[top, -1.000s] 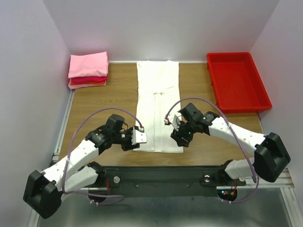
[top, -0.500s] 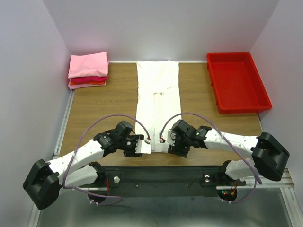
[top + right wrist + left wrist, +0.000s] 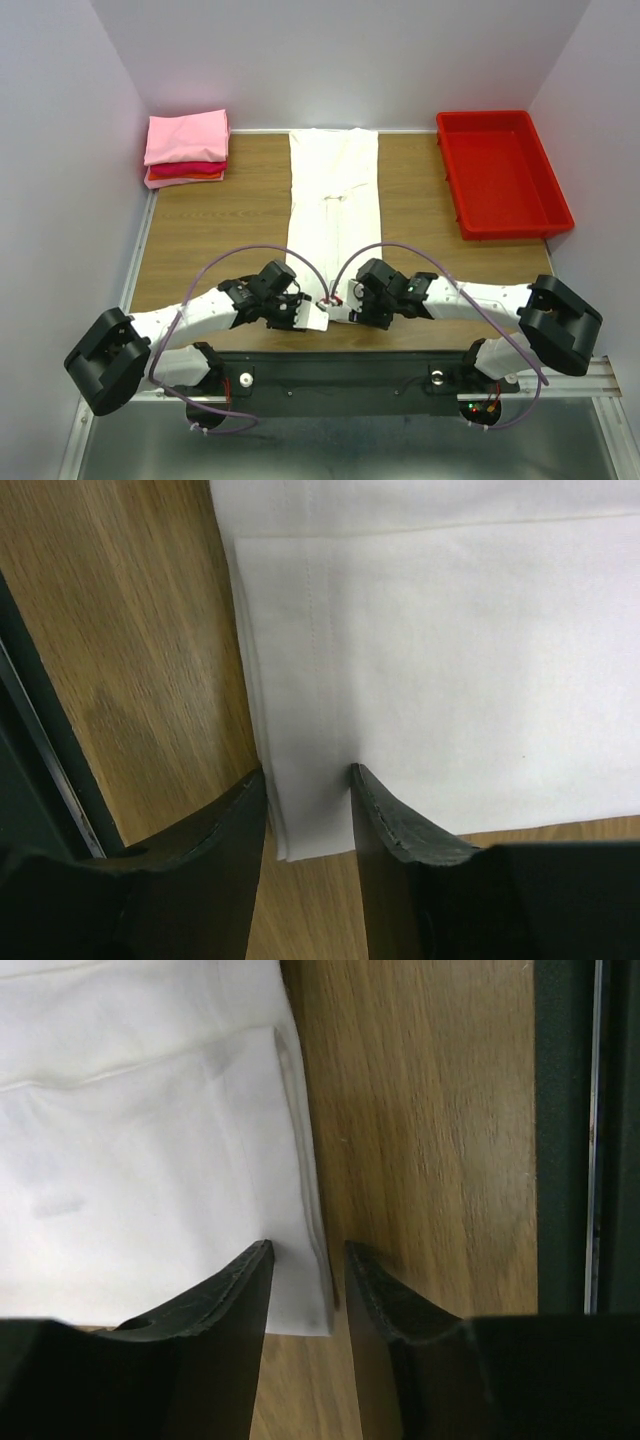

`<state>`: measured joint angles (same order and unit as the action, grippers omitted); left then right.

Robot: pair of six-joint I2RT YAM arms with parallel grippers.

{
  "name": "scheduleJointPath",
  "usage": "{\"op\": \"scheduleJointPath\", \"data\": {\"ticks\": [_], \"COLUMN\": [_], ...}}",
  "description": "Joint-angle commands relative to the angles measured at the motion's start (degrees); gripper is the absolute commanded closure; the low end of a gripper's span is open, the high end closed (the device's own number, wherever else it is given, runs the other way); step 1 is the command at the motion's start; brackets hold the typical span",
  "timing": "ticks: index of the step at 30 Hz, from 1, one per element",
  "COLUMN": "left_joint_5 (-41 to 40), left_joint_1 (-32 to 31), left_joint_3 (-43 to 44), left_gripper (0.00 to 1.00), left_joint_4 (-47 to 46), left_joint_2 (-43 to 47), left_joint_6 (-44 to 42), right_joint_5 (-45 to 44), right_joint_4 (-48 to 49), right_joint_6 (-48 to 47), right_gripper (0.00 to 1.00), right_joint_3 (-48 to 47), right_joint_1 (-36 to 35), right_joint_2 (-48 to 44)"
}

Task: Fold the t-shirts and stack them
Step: Fold the tshirt

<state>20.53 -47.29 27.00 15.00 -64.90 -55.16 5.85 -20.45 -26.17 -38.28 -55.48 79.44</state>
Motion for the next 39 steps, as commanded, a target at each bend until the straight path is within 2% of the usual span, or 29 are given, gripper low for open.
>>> {"op": "scheduleJointPath", "data": {"ticks": [1,6,7,8,11,12,14,20,26,31,35,39], "left_joint_5": [-1.9,-5.0,-5.6,-6.4,-7.2,-7.3,-7.4,-3.3,-2.4,-2.9,-0.6,1.4], "left_joint_1": [-1.2,-2.6,-2.9,-3.2,-3.7,-3.8,-3.8,-3.7,-1.9,-1.2,-1.2,-4.1], "left_joint_3": [1.3,4.5,4.8,5.2,5.4,5.4,5.8,10.5,15.7,16.8,17.4,17.2], "left_gripper": [0.55,0.61,0.66,0.73,0.83,0.92,1.0,1.0,1.0,1.0,1.0,1.0], "left_joint_4": [-0.8,-0.2,-0.3,-0.3,-0.4,-0.4,0.0,4.4,7.5,9.1,10.7,15.4], "left_joint_2": [-2.6,-7.3,-7.9,-8.7,-9.1,-9.1,-8.8,-3.7,-1.1,0.0,0.3,0.0], "left_joint_6": [-0.2,2.2,2.8,3.5,4.3,4.4,5.0,7.3,9.6,7.8,7.1,3.2], "right_joint_5": [-5.4,-5.5,-5.5,-7.1,-8.1,-8.5,-9.4,-9.4,-10.5,-7.8,-3.7,-1.1], "right_joint_4": [3.2,3.4,3.4,3.4,3.3,3.3,3.1,-0.1,-3.9,-7.3,-12.7,-16.5], "right_joint_6": [-1.3,-1.1,-0.8,-0.7,-0.6,-0.6,-0.2,-2.4,-7.3,-12.2,-16.6,-17.5], "right_gripper": [0.57,0.68,0.7,0.76,0.93,0.97,0.99,0.99,0.99,0.99,0.99,0.99], "right_joint_3": [3.5,3.4,3.4,3.4,3.6,3.6,3.3,0.6,-3.8,-8.7,-10.9,-9.6], "right_joint_1": [-0.6,-0.6,-0.6,-0.6,-0.6,-0.6,-0.7,-0.6,1.7,5.0,4.9,3.5], "right_joint_2": [3.4,4.2,4.3,4.3,4.0,3.7,2.4,-3.9,-3.7,-3.8,-5.4,-7.3]}}
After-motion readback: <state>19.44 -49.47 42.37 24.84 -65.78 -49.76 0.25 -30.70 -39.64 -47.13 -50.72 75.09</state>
